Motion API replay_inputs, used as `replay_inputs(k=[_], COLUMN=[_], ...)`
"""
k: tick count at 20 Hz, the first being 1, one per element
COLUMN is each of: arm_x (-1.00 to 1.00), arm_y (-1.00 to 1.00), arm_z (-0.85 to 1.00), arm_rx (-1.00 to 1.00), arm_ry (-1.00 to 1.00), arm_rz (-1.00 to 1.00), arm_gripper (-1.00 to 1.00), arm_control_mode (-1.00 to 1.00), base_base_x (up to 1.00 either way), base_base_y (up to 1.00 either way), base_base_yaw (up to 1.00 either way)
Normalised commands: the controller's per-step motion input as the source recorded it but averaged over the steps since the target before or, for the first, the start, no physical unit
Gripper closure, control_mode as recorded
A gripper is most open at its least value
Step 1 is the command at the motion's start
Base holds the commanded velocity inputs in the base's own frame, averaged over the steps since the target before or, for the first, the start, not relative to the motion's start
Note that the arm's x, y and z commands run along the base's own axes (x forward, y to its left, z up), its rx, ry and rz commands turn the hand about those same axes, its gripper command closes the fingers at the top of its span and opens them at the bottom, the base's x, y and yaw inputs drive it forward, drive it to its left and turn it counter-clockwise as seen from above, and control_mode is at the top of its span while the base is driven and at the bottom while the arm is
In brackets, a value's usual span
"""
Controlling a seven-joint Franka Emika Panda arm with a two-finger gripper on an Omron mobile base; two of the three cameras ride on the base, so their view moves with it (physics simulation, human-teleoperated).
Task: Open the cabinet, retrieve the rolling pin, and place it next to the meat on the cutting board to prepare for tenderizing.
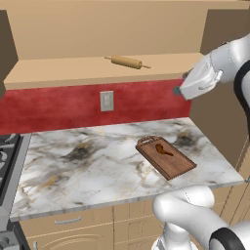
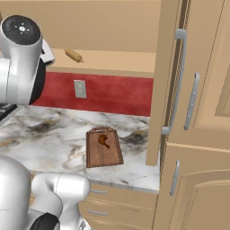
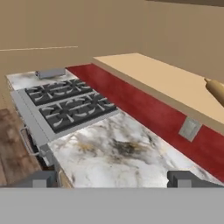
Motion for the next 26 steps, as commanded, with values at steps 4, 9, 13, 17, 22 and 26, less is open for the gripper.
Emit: replay_inputs(k=[4,9,13,17,22,26], arm_x=[0.52,0.53,0.62,0.55,0.44,0.26], arm_y=[-0.23,-0.22,-0.11,-0.03,-0.02,-0.01], arm_z=[0.07,0.10,0.00,0.00,0.00,0.00], arm_rx=[0.00,0.00,0.00,0.00,0.00,0.00], arm_ry=[-0.04,-0.03,0.00,0.00,0.00,0.00], arm_rz=[-0.10,-0.07,-0.04,-0.02,-0.01,0.00], arm_gripper=[-1.00,-1.00,-1.00,-1.00,-1.00,-1.00], arm_control_mode=[-1.00,-1.00,-1.00,-1.00,-1.00,-1.00], base_base_x=[0.00,0.00,0.00,0.00,0.00,0.00], base_base_y=[0.00,0.00,0.00,0.00,0.00,0.00], base_base_yaw=[0.00,0.00,0.00,0.00,0.00,0.00])
